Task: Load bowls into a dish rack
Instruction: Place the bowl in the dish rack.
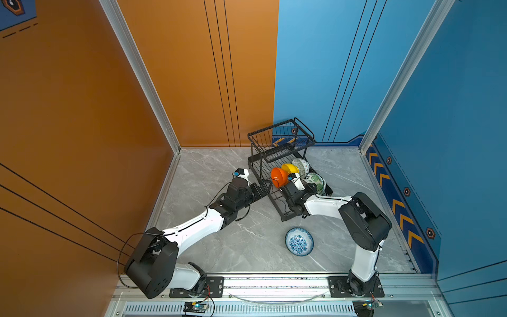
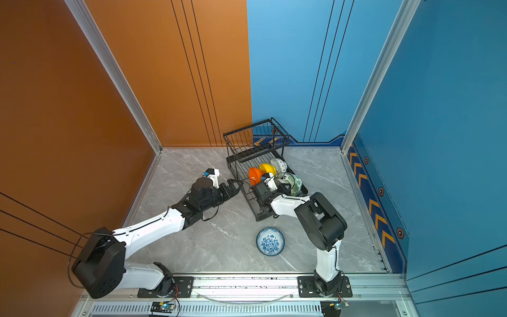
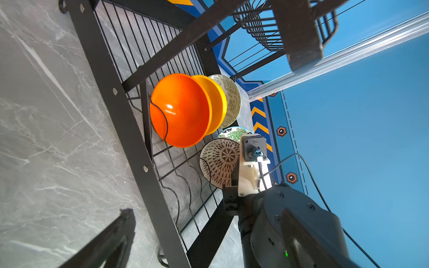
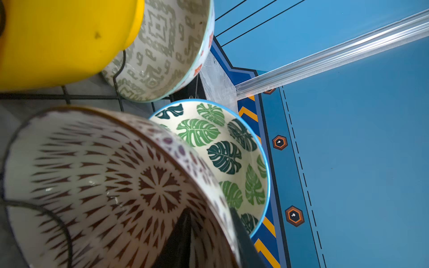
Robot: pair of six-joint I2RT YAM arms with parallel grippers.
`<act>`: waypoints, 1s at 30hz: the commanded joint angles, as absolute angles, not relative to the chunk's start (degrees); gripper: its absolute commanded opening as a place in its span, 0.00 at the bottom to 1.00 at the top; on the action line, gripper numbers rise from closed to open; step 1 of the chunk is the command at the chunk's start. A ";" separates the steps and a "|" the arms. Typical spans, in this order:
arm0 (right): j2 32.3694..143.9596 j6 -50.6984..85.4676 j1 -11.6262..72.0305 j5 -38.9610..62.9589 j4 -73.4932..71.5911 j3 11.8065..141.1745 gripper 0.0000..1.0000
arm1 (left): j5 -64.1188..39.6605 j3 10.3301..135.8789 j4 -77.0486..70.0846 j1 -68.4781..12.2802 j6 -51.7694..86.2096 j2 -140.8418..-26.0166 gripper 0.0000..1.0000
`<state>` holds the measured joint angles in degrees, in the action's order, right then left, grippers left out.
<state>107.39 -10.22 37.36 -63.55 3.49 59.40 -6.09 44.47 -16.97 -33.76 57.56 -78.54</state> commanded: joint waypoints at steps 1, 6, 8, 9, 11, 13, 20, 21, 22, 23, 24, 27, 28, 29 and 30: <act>104.91 -9.24 36.26 -63.25 7.36 60.14 0.31 | -5.71 44.41 -17.70 -34.01 57.90 -78.05 0.98; 103.17 -9.04 36.21 -63.01 8.07 60.81 0.38 | -5.59 44.53 -17.70 -34.28 57.76 -78.19 0.98; 102.22 -8.95 36.20 -62.78 8.39 61.12 0.42 | -5.54 44.50 -17.71 -34.35 57.58 -78.22 0.98; 101.65 -8.89 36.20 -62.60 8.58 61.16 0.43 | -5.54 44.52 -17.64 -34.36 57.54 -78.22 0.98; 100.21 -8.29 36.25 -61.98 9.44 61.43 0.50 | -5.58 44.59 -17.53 -34.36 57.55 -78.22 0.98; 98.66 -7.70 36.43 -61.41 10.23 61.67 0.55 | -5.68 44.57 -17.13 -34.34 57.48 -78.31 0.98; 91.74 -3.90 36.24 -57.47 13.72 62.32 0.89 | -5.19 45.54 -11.95 -35.36 54.90 -77.81 0.98; 90.58 -3.10 36.03 -56.54 14.31 62.44 0.95 | -5.07 45.94 -10.18 -35.71 54.07 -77.71 0.98; 89.62 -2.43 35.87 -55.66 14.89 62.57 0.98 | -4.87 46.29 -8.64 -36.13 53.27 -77.61 0.98; 88.61 -1.74 35.64 -54.61 15.45 62.75 1.00 | -4.64 46.73 -6.89 -36.55 52.19 -77.54 0.98; 87.57 -1.06 35.36 -53.39 15.93 62.86 1.00 | -4.26 47.05 -5.15 -37.11 51.28 -77.52 0.98; 85.50 1.03 33.66 -49.00 16.65 62.67 1.00 | -3.49 47.05 -2.13 -38.09 49.86 -77.34 0.98; 85.23 1.60 33.07 -47.74 16.87 62.62 1.00 | -3.28 46.74 -1.87 -38.21 49.92 -77.13 0.98; 85.18 1.98 32.49 -46.69 16.92 62.39 1.00 | -3.22 46.41 -1.82 -38.23 50.04 -77.08 0.98; 85.40 2.11 32.22 -46.41 17.01 62.24 1.00 | -3.17 46.15 -1.80 -38.23 50.29 -76.99 0.98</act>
<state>85.58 -1.23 33.45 -50.63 14.09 61.71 -5.10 45.69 -5.41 -37.98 52.21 -78.19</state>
